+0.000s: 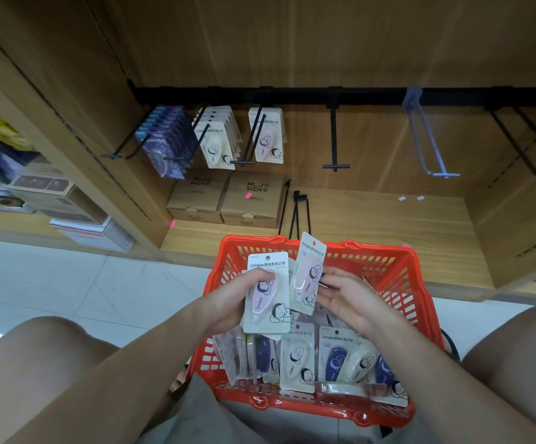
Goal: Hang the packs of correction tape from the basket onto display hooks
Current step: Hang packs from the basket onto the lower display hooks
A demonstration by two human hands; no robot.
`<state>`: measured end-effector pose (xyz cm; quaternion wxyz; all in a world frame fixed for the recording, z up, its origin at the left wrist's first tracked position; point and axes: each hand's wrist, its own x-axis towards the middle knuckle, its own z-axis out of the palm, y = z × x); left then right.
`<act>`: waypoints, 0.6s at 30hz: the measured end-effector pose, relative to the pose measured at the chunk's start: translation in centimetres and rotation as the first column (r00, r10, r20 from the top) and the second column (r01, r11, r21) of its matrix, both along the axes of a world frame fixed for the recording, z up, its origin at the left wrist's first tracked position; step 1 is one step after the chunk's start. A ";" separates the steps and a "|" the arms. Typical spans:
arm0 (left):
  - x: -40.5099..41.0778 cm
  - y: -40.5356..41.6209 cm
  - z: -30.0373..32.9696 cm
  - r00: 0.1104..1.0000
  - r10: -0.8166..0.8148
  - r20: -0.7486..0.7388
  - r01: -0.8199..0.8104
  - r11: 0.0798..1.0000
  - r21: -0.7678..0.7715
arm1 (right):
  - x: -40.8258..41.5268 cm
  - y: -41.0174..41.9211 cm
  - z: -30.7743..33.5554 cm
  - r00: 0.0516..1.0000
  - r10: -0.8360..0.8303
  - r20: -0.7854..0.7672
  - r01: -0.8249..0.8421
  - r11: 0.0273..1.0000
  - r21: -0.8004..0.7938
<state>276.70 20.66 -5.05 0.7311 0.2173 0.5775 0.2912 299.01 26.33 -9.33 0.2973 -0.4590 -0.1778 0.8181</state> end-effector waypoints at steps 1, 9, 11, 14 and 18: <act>0.0 0.0 0.2 1.000 -0.002 0.017 0.002 1.000 -0.009 | -0.1 0.0 0.1 1.000 0.005 -0.010 -0.005 1.000 0.003; -1.0 0.4 0.7 0.995 0.025 -0.099 -0.018 0.997 0.075 | -0.4 0.8 1.2 0.999 0.012 0.045 -0.014 0.999 0.037; -1.7 0.6 0.6 0.985 0.076 -0.158 -0.054 0.989 0.138 | -0.6 1.0 1.3 0.996 0.030 0.080 -0.035 0.997 0.062; -2.0 0.8 0.9 0.978 0.086 -0.192 -0.047 0.979 0.199 | -1.5 1.0 1.4 0.994 0.061 0.087 -0.069 0.993 0.094; -2.3 0.8 1.2 0.981 0.134 -0.141 -0.108 0.978 0.178 | -2.9 1.0 1.8 0.988 0.092 0.124 -0.111 0.981 0.157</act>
